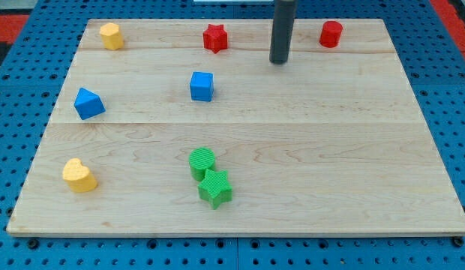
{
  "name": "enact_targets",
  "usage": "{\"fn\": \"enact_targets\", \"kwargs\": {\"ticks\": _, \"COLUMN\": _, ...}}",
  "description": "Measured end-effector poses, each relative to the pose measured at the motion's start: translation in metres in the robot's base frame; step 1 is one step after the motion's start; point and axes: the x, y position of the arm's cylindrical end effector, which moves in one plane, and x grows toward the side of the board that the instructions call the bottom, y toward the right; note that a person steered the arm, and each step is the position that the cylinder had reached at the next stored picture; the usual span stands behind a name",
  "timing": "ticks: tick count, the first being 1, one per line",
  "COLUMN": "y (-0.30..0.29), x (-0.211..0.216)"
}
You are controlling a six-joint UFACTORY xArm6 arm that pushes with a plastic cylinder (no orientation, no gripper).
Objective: Move the red circle to the right of the green blocks
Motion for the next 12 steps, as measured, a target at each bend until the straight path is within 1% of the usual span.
{"fn": "enact_targets", "kwargs": {"ticks": 1, "y": 0.046, "x": -0.066}}
{"fn": "enact_targets", "kwargs": {"ticks": 2, "y": 0.070, "x": -0.072}}
{"fn": "enact_targets", "kwargs": {"ticks": 3, "y": 0.111, "x": -0.039}}
{"fn": "enact_targets", "kwargs": {"ticks": 4, "y": 0.120, "x": 0.016}}
{"fn": "enact_targets", "kwargs": {"ticks": 5, "y": 0.110, "x": 0.031}}
{"fn": "enact_targets", "kwargs": {"ticks": 6, "y": 0.096, "x": -0.014}}
{"fn": "enact_targets", "kwargs": {"ticks": 7, "y": 0.159, "x": -0.021}}
{"fn": "enact_targets", "kwargs": {"ticks": 8, "y": 0.151, "x": 0.033}}
{"fn": "enact_targets", "kwargs": {"ticks": 9, "y": 0.119, "x": 0.104}}
{"fn": "enact_targets", "kwargs": {"ticks": 10, "y": 0.112, "x": 0.166}}
{"fn": "enact_targets", "kwargs": {"ticks": 11, "y": 0.081, "x": 0.178}}
{"fn": "enact_targets", "kwargs": {"ticks": 12, "y": 0.054, "x": 0.163}}
